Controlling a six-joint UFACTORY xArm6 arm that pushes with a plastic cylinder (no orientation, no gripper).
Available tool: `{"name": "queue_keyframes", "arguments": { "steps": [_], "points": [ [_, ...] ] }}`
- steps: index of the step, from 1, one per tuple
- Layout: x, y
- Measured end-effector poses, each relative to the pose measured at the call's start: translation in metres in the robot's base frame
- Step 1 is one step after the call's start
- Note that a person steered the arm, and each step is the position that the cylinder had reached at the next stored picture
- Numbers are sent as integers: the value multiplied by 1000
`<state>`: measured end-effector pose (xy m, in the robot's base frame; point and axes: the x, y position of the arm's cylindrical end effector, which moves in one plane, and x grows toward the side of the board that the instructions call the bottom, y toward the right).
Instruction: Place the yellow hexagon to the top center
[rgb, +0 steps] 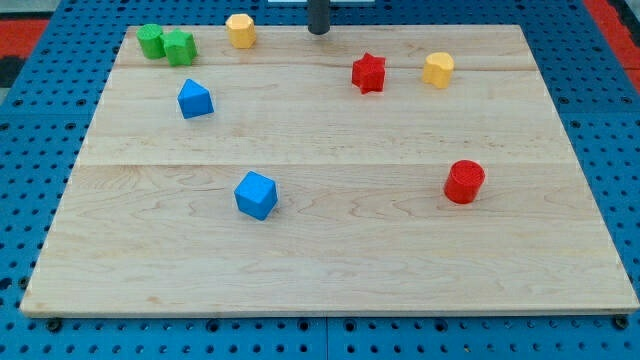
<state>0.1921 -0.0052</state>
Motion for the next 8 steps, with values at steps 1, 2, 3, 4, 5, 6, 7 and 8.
{"name": "queue_keyframes", "arguments": {
  "steps": [1,2,3,4,5,6,7,8],
  "points": [
    [26,-23],
    [46,-58],
    [33,-123],
    [39,-137],
    [0,-148],
    [0,-148],
    [0,-116],
    [9,-30]
  ]
}}
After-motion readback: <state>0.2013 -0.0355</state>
